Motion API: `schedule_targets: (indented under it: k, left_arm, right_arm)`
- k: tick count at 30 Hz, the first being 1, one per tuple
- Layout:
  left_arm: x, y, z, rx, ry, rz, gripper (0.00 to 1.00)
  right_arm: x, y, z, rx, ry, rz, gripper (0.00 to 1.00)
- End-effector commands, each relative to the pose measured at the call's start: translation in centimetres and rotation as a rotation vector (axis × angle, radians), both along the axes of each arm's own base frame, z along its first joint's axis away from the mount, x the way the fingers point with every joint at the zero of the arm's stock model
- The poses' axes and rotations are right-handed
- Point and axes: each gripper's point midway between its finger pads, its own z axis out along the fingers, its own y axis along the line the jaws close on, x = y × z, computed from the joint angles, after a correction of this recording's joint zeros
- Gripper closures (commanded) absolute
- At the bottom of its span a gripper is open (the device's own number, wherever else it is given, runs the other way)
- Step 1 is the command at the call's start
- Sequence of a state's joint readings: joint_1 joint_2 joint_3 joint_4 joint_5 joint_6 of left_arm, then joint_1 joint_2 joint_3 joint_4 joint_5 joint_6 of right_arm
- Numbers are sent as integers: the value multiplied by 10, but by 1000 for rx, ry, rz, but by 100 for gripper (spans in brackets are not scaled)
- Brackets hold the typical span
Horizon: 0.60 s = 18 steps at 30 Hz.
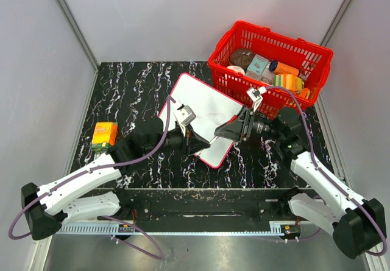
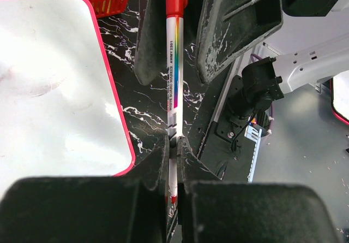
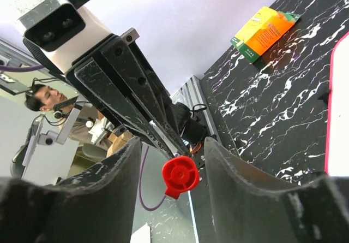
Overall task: Write a sentence on the whiteboard
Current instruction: Pass from the left arm to the right
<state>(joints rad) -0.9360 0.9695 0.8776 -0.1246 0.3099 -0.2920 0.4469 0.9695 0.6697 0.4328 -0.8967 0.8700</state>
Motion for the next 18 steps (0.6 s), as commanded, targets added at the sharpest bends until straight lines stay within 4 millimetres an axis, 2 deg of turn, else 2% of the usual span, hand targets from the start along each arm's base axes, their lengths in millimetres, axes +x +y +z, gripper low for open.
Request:
schedule_targets:
  k: [1,3,12,15,18]
  left_arm:
    - [4,0,41,-96,-68,13,100]
    - [3,-1,39,-90,-66,8,100]
    - [4,-2,37,-86,-59,12,100]
    - [5,-2,36,-87,-56,15,100]
    - [7,-2,36,-91,-57,26,100]
  right_arm:
    - [-12,1,9,30,-46,54,49]
    - [-13,1,8,32,-40,55,54]
    - [-16,5,1,36,-18,83,64]
    - [-17,7,0,29,-9,92,74]
    - [-17,7,-3,18,-8,92,94]
